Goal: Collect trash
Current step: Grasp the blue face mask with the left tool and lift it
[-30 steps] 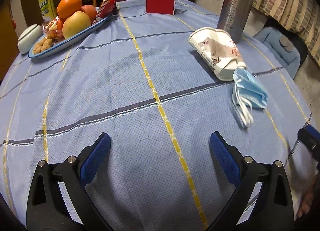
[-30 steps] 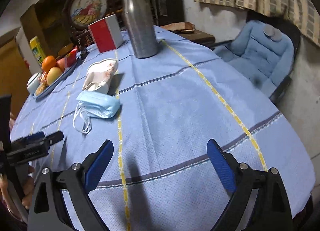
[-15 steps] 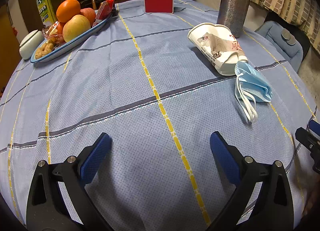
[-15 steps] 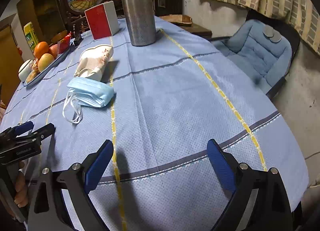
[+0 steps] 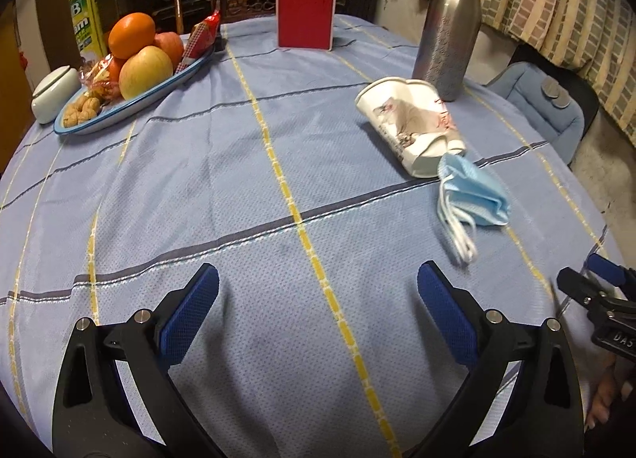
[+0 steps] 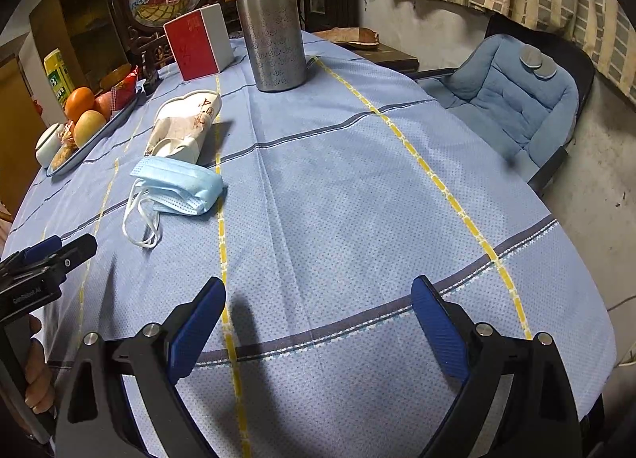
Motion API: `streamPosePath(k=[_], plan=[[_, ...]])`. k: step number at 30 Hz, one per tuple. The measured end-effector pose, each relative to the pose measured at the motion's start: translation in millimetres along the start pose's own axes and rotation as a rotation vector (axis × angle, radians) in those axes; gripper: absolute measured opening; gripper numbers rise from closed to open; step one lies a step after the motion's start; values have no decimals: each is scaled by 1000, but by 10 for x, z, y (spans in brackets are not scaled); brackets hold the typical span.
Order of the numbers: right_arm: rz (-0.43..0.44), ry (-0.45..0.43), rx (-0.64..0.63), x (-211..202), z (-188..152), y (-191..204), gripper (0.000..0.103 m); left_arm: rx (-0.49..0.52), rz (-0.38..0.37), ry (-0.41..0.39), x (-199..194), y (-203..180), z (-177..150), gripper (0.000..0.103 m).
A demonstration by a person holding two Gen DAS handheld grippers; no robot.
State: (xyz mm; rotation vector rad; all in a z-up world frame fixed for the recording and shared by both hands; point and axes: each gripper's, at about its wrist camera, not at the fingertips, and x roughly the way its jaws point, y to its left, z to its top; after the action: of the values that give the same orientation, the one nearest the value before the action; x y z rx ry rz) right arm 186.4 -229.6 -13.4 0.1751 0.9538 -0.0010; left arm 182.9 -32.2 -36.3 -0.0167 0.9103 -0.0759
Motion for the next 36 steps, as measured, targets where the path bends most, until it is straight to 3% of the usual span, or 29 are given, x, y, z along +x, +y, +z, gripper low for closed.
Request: streamPosePath(k=[6,11,16,23,30,36], plan=[[-2,7,-1,10,3,-1,93,3,-52,-33,-70,-52,62,97],[-2,10,-2,19,5,6,93,-1,-118,12,-4,-195,170,97],[15,11,12,26,12,-16,93,34,-131,12,90,-489,333,97],[30,0,9,9,9,0,93,25,-168,76,377,-747,550,97],[49,0,3,9,17,-4,93,61,-127,113,599,-928,603,97],[60,2,10,17,20,-15,93,91,-111,114,492,-662,474,97]])
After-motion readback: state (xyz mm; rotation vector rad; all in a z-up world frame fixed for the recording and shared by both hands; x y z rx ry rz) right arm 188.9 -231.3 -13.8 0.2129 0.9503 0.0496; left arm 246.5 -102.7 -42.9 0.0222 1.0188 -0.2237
